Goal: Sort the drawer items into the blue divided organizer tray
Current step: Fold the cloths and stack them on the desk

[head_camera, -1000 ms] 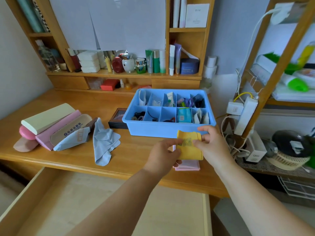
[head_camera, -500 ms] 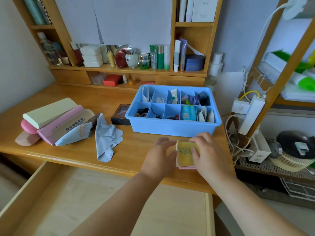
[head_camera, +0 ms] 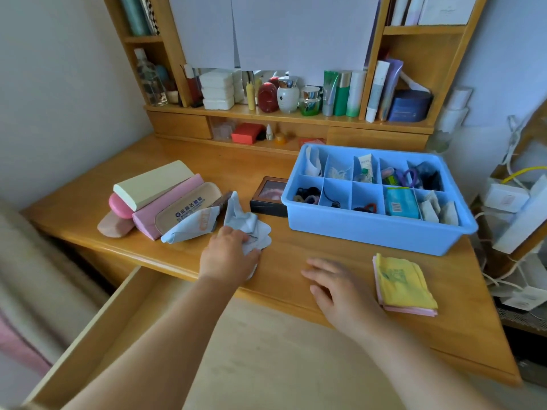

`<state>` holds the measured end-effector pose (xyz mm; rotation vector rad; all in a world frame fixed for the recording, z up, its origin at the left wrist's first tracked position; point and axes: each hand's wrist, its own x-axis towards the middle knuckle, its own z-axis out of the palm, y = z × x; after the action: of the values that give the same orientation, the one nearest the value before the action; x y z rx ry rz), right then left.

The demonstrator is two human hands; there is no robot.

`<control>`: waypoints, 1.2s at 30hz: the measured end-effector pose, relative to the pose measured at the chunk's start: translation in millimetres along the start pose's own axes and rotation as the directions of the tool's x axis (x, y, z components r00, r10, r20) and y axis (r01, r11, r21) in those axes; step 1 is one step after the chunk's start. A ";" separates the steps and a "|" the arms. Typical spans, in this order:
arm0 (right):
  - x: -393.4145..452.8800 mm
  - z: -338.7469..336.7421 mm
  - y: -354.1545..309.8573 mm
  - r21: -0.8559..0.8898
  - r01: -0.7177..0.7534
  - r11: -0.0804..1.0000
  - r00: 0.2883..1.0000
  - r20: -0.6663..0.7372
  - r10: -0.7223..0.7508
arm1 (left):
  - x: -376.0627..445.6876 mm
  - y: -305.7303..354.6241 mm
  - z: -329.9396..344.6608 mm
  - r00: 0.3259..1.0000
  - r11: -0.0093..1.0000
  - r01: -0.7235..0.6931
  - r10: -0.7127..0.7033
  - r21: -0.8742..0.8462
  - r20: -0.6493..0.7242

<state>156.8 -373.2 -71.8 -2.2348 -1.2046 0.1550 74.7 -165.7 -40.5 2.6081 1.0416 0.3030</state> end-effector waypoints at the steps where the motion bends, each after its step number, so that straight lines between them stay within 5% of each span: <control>1: -1.0 0.4 1.0 0.005 0.003 1.000 1.000 0.002 -0.003 | 4.1 -0.5 1.3 1.000 1.000 0.000 0.000 0.009 0.012; 4: -2.5 1.4 0.8 0.009 -0.005 1.000 1.000 -0.017 0.005 | 9.1 -1.7 2.7 1.000 1.000 0.006 -0.006 -0.015 -0.018; 7: -1.6 0.2 -0.1 0.049 -0.032 0.998 0.999 -0.008 0.032 | 5.0 -6.5 -0.9 0.997 0.938 0.048 -0.064 -0.344 -0.036; 11: 7.5 -13.4 -10.0 0.340 -0.198 0.919 0.979 0.025 0.202 | 0.8 2.6 -23.5 0.973 0.585 0.222 -0.184 -0.780 0.139; 13: 15.3 -25.0 -20.0 0.527 -0.279 0.803 0.952 0.040 0.304 | -1.7 8.8 -34.7 0.959 0.393 0.277 -0.062 -0.877 0.276; 14: 19.2 -30.8 -24.6 0.608 -0.293 0.738 0.940 0.041 0.339 | -3.3 11.1 -38.2 0.955 0.374 0.267 0.024 -0.888 0.297; 17: 27.5 -47.8 -34.1 0.685 -0.262 0.680 0.934 0.001 0.358 | -11.9 19.0 -44.2 0.941 0.489 0.155 0.192 -0.859 0.279; 23: 37.7 -62.9 -42.2 0.512 -0.121 0.850 0.983 -0.055 0.173 | -21.7 40.9 -49.2 0.903 0.688 -0.075 0.354 -0.722 0.243; 29: 53.5 -62.7 -41.6 0.386 -0.066 0.920 0.956 -0.241 0.170 | -22.5 54.4 -45.4 0.894 0.619 -0.030 0.368 -0.785 0.255; 32: 61.1 -64.6 -41.4 0.369 -0.043 0.928 0.926 -0.334 0.175 | -22.7 55.5 -41.9 0.910 0.592 0.031 0.316 -0.805 0.267; 36: 66.9 -73.1 -44.6 0.343 -0.056 0.938 0.896 -0.397 0.199 | -24.9 56.6 -41.2 0.991 0.528 0.114 0.002 -0.841 0.135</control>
<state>190.1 -333.7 23.8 -1.9229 -0.7327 -0.0813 79.9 -213.2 16.4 1.6506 0.6618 0.4845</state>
